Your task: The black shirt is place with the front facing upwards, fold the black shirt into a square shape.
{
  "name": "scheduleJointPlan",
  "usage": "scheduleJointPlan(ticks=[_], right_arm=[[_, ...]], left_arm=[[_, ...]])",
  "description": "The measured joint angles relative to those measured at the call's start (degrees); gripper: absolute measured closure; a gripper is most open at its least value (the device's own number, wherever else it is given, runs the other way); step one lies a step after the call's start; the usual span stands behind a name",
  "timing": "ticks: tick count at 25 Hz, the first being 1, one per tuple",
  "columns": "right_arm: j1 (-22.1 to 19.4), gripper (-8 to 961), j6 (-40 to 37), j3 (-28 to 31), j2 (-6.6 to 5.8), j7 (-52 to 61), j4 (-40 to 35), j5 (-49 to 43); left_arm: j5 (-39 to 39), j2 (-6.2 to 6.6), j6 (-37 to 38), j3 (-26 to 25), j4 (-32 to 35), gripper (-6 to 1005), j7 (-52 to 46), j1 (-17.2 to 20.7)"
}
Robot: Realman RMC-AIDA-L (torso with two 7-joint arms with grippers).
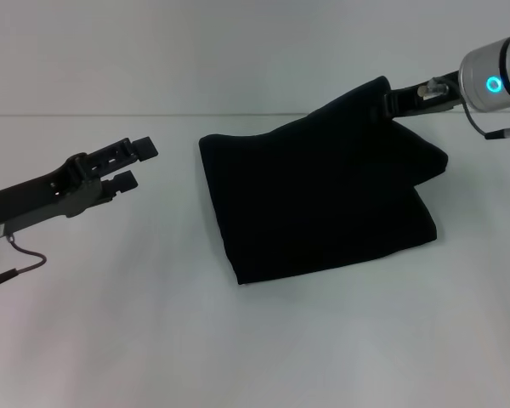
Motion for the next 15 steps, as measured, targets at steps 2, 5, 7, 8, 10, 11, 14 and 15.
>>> scheduleJointPlan(ticks=[2,5,7,8,10,11,14,15], right_arm=[[0.2,895,0.5,-0.1,0.29,0.0,1.0,-1.7],[0.2,895,3.8,-1.0,0.47,-0.1,4.5,-3.6],[0.3,895,6.8,-1.8,0.48,-0.1,7.2,-5.0],[0.3,896,8.2,-2.1,0.49,-0.1,8.8,-5.6],[0.3,897,10.4,-2.3,0.49,-0.1,11.0,-6.4],[0.3,891,11.3,-2.3,0.48,-0.1,11.9,-6.8],[0.1,874,12.7,-2.2,0.47,-0.1,12.6,-6.9],[0.0,869,12.8,-2.1,0.45,-0.1,12.7,-6.8]], left_arm=[[0.0,0.00,0.0,0.0,0.0,51,0.0,0.0],[-0.1,0.00,0.0,0.0,-0.1,50,0.0,0.1],[-0.1,0.00,-0.2,0.0,0.0,50,0.0,0.1],[-0.1,0.00,-0.2,0.0,0.0,50,0.0,0.1],[-0.1,0.00,-0.3,-0.1,0.0,50,0.0,0.1],[-0.1,0.00,-0.3,-0.1,0.0,50,0.0,0.1],[-0.1,0.00,-0.4,-0.1,0.0,50,0.0,0.0],[-0.1,0.01,-0.4,-0.1,0.0,50,0.0,0.0]])
